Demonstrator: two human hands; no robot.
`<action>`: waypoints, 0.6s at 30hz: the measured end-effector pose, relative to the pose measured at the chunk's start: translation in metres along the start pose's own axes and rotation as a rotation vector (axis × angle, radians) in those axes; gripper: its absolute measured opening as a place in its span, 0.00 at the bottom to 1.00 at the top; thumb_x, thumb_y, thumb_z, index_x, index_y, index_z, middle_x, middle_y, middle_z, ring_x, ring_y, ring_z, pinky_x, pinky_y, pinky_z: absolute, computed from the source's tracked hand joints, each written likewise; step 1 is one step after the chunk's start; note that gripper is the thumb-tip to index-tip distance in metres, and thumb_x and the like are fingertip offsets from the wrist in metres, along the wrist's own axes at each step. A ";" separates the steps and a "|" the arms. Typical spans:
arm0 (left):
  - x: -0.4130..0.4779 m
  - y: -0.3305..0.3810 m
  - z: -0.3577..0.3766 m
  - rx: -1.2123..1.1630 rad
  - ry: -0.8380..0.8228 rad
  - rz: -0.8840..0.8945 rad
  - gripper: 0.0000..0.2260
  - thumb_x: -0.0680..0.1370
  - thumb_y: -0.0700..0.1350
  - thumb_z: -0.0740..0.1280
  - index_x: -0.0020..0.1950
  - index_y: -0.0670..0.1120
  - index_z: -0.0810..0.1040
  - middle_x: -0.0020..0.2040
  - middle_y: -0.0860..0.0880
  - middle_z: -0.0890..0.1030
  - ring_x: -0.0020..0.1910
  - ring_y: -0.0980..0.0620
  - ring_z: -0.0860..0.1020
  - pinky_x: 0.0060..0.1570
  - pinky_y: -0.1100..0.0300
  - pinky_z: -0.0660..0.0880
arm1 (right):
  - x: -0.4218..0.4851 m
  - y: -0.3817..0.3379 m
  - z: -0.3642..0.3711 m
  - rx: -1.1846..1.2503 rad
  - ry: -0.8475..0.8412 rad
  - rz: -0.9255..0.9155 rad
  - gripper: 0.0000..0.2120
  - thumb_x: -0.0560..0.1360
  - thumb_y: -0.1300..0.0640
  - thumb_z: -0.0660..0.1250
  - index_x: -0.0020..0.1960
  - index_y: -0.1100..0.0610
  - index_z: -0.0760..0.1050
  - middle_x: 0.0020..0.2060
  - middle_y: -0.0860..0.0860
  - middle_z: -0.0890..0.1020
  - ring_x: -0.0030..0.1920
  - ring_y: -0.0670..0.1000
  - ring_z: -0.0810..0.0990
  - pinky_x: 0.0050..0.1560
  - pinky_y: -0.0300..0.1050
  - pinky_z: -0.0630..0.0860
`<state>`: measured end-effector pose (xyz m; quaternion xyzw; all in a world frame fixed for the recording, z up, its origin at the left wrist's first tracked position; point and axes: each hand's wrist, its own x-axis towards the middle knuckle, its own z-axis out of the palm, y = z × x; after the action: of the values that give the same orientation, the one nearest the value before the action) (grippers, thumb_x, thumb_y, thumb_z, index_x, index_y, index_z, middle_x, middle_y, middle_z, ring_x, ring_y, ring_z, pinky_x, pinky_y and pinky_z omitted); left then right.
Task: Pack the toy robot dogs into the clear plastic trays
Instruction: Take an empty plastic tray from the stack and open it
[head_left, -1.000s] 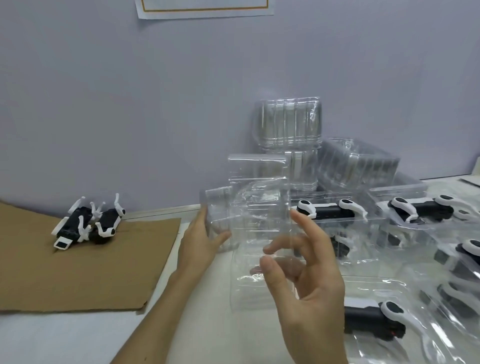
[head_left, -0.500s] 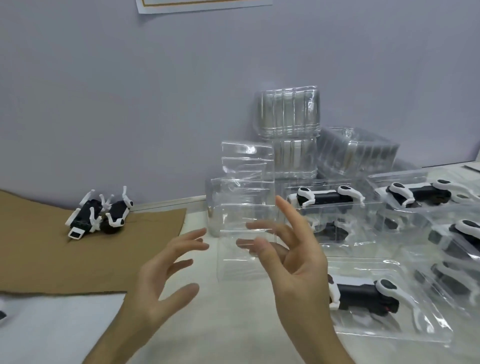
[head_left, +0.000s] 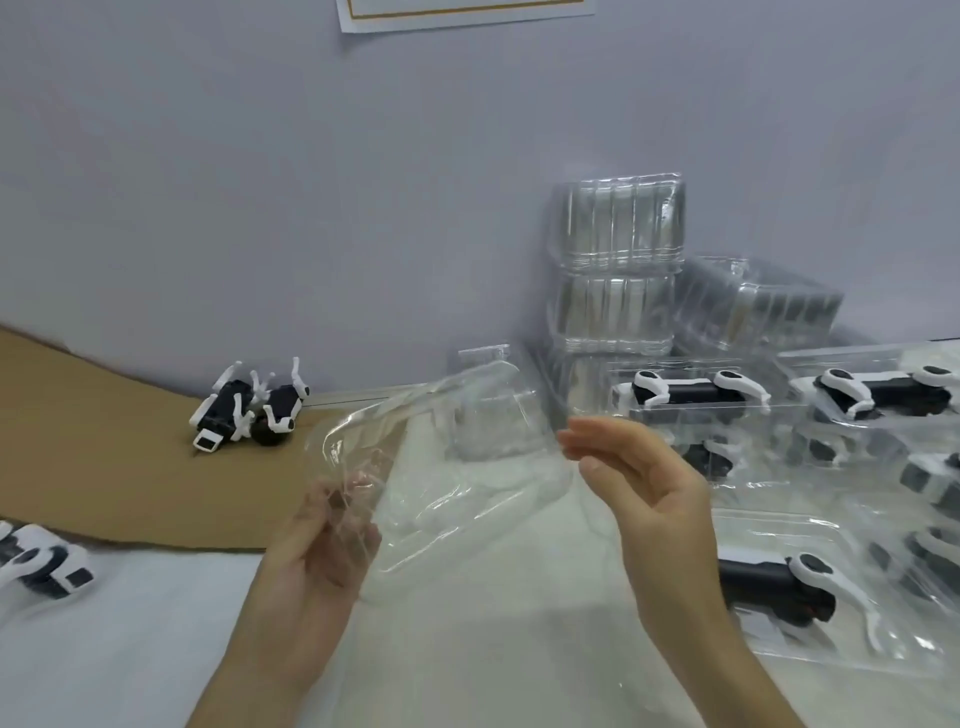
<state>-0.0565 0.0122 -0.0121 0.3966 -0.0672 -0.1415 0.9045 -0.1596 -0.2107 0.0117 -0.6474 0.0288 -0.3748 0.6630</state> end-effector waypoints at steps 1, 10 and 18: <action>0.001 0.000 -0.002 -0.063 0.035 -0.062 0.16 0.83 0.44 0.59 0.47 0.43 0.86 0.51 0.48 0.81 0.37 0.57 0.79 0.35 0.67 0.79 | 0.001 0.001 -0.001 -0.031 0.025 0.019 0.17 0.76 0.71 0.68 0.53 0.51 0.83 0.49 0.46 0.87 0.54 0.46 0.84 0.54 0.35 0.76; 0.000 -0.007 -0.004 -0.131 0.048 -0.264 0.13 0.77 0.35 0.59 0.48 0.42 0.83 0.38 0.50 0.82 0.24 0.59 0.72 0.25 0.66 0.75 | 0.004 0.006 0.001 -0.034 -0.147 0.349 0.37 0.59 0.32 0.73 0.68 0.37 0.72 0.63 0.38 0.79 0.61 0.36 0.78 0.59 0.40 0.70; 0.000 -0.002 -0.006 0.013 0.052 -0.200 0.13 0.81 0.37 0.58 0.48 0.47 0.83 0.41 0.51 0.81 0.28 0.55 0.73 0.28 0.62 0.76 | 0.005 0.003 -0.003 0.010 -0.090 0.256 0.31 0.59 0.40 0.77 0.61 0.40 0.77 0.57 0.43 0.83 0.55 0.47 0.82 0.51 0.46 0.75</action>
<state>-0.0561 0.0148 -0.0174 0.4109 -0.0046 -0.2201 0.8847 -0.1558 -0.2167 0.0107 -0.6511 0.0798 -0.2579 0.7094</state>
